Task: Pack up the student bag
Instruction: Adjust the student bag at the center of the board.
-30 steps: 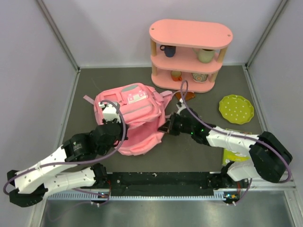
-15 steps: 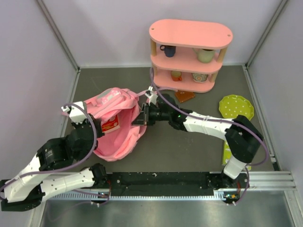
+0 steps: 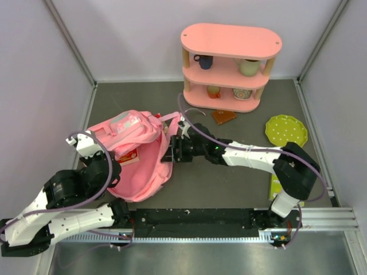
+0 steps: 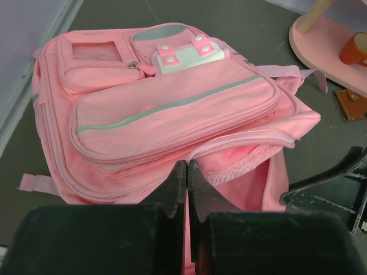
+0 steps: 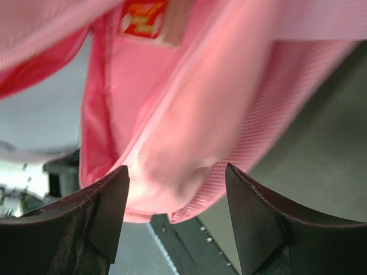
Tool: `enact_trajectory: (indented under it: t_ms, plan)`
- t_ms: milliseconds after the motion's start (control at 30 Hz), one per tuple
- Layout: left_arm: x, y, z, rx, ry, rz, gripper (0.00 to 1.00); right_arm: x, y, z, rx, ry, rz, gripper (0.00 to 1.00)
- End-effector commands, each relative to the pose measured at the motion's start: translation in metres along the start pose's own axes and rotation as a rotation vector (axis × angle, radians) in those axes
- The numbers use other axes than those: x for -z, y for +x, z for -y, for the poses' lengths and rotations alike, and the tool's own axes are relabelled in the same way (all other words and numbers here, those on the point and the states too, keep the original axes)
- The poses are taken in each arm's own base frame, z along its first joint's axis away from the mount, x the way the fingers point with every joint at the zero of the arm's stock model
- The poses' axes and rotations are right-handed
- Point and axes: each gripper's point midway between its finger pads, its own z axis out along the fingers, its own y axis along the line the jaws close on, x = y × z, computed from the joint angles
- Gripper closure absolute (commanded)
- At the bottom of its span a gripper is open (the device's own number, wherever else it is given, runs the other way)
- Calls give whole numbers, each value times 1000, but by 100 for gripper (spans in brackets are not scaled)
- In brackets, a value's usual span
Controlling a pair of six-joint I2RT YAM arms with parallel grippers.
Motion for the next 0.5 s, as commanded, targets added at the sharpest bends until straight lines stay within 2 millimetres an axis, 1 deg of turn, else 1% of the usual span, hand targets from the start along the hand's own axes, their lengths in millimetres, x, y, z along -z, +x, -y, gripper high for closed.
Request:
enact_trajectory:
  t_ms: [0,33,67,100,133,167,200,233,267,300,333,367,433,467]
  plan:
    - [1,0,-28,25,-88,38,100,45,-66,27,5,169,269,33]
    - [1,0,-30,40,-92,38,100,51,-78,28,8,192,301,33]
    - [2,3,-37,26,-106,30,100,54,-86,30,22,212,322,33]
    - [3,4,-40,38,-106,30,100,53,-94,40,31,255,341,33]
    - [3,4,-42,45,-102,29,100,54,-104,35,48,266,351,33]
    - [4,5,-43,51,-99,27,100,52,-109,36,76,282,344,33]
    - [5,6,-46,70,-91,30,100,50,-117,46,84,347,360,33]
    - [5,6,-48,87,-85,31,100,44,-122,54,80,407,341,33]
    - [6,5,-50,97,-84,36,100,41,-123,66,72,466,333,33]
    - [7,4,-52,116,-75,40,100,41,-129,80,69,542,357,33]
    - [8,2,-53,123,-74,47,100,33,-127,99,52,605,339,34]
    - [9,-1,-54,136,-66,51,100,32,-129,108,42,635,342,33]
    - [10,-4,-55,128,-67,60,100,28,-126,126,13,686,334,37]
    - [10,-6,-56,125,-68,62,100,26,-121,140,-13,719,327,39]
